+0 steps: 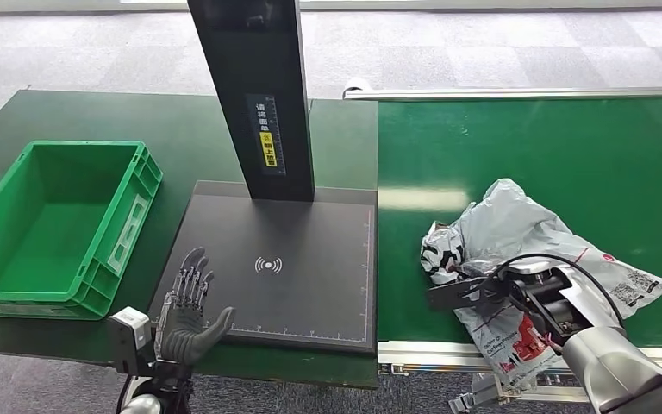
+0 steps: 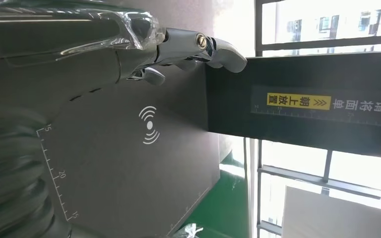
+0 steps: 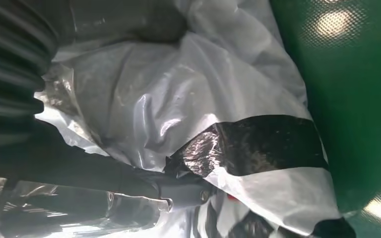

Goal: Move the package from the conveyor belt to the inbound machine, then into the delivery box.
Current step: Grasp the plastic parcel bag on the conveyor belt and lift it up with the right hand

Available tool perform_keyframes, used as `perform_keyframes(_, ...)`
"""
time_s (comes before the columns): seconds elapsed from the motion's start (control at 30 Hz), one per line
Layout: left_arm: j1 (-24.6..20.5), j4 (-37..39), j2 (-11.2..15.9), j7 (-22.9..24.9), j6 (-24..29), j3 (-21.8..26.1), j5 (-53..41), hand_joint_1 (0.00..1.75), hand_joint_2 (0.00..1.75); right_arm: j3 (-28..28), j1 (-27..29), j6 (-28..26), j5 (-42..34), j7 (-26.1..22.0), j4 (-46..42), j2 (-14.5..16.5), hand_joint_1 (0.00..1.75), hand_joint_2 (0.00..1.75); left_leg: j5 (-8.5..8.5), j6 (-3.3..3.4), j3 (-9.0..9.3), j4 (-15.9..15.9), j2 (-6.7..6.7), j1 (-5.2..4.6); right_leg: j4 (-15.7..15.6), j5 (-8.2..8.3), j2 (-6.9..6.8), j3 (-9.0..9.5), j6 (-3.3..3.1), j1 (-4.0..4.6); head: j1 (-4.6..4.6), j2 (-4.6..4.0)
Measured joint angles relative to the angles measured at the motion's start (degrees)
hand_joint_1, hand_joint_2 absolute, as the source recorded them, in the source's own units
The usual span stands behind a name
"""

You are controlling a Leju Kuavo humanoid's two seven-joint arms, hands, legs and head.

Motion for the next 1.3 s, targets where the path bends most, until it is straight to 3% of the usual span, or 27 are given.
perform_keyframes(0.37,-0.02,0.11,0.19,-0.15,0.29,0.01,0.97,0.00,1.75,4.50,-2.35,-2.20,-2.79,0.43,2.34,3.04,1.75,1.75,-0.05,0.05,0.39,0.01,0.00,0.00,-0.01,-0.03,0.01,0.49,0.07,-0.01,0.01,0.00)
perform_keyframes(0.43,0.20,0.02,0.25,-0.17,0.40,0.06,0.99,0.00,1.75,4.75,-2.70,-5.83,-3.25,2.74,2.47,3.65,1.75,1.75,-0.05,0.05,0.33,0.01,0.03,0.00,-0.01,0.00,0.03,0.48,0.06,-0.01,0.01,0.00)
perform_keyframes(0.57,2.03,-1.67,0.25,-0.69,0.57,0.67,0.85,0.00,1.75,4.43,-4.24,-17.83,-3.96,11.76,2.36,4.84,1.75,1.75,-0.01,0.06,0.17,0.02,0.12,0.00,0.00,0.04,0.12,0.25,0.04,-0.01,-0.01,0.00)
perform_keyframes(0.7,4.59,-4.24,0.12,-1.43,-0.54,2.01,-0.35,0.00,1.75,1.09,-4.93,-27.12,-5.49,15.63,-0.68,4.85,1.75,1.75,0.01,0.06,0.07,0.02,0.04,0.00,0.00,0.02,0.07,0.13,0.05,0.00,0.00,0.00)
perform_keyframes(0.83,6.12,-5.79,-0.16,-2.11,-1.64,2.97,-1.61,0.00,1.75,-5.32,-1.54,-33.51,-5.63,16.42,-7.83,4.48,1.75,1.75,-0.01,0.07,-0.11,0.02,0.03,0.00,0.00,0.01,0.08,-0.01,0.06,0.00,0.00,0.00)
perform_keyframes(1.13,6.99,-6.90,-0.50,-2.39,-1.96,3.79,-2.01,0.00,1.75,-12.28,2.21,-34.49,-4.99,16.78,-15.40,4.48,1.75,1.75,-0.02,0.08,-0.17,0.02,0.03,-0.01,-0.01,0.02,0.08,-0.09,0.06,-0.01,-0.01,0.00)
perform_keyframes(1.3,6.98,-6.90,-0.79,-3.22,-2.06,4.04,-2.11,0.00,1.75,-16.77,4.64,-40.42,-6.40,13.09,-19.60,5.82,1.75,1.75,-0.01,0.07,-0.19,0.02,0.02,0.00,0.00,0.02,0.08,-0.10,0.06,0.00,0.01,0.00)
